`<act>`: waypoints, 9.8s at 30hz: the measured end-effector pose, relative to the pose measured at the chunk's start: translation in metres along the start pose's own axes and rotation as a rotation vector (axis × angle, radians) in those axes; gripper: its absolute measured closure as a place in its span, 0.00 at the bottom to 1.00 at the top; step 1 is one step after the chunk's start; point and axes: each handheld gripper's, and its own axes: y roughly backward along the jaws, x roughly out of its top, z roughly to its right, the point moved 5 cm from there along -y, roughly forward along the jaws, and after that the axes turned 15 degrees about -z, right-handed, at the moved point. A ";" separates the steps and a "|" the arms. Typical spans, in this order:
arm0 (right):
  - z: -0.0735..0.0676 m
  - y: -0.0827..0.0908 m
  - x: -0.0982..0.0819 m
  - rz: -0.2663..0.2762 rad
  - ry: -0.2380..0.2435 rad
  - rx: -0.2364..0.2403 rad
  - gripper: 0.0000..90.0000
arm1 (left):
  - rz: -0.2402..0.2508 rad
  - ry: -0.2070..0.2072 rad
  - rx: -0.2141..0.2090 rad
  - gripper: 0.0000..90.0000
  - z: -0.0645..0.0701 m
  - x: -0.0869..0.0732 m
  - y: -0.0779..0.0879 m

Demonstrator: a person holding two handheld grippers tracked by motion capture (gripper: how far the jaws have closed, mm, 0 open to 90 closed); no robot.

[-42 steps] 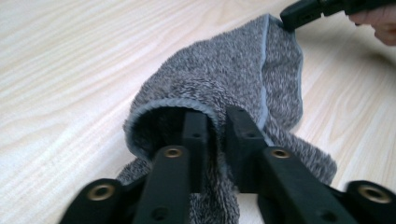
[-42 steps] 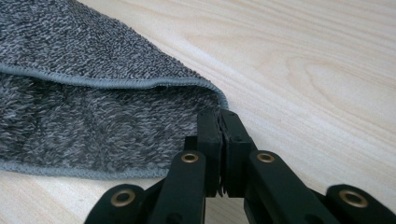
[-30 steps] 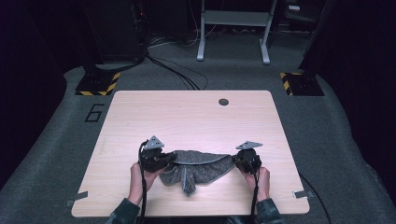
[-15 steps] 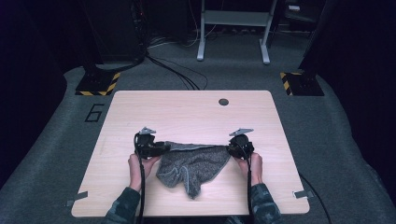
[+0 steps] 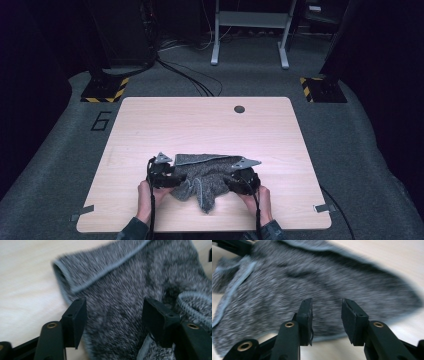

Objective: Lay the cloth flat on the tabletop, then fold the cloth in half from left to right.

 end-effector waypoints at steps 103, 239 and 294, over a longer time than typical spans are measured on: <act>0.098 0.010 0.016 -0.050 -0.144 -0.041 0.99 | -0.058 -0.026 0.003 0.98 -0.028 0.059 -0.009; 0.092 0.052 -0.024 0.054 -0.078 -0.121 0.06 | 0.096 -0.091 0.096 0.16 -0.036 0.009 0.043; -0.095 -0.056 0.065 0.007 0.243 0.113 0.34 | 0.034 0.040 0.112 0.34 -0.094 0.127 -0.053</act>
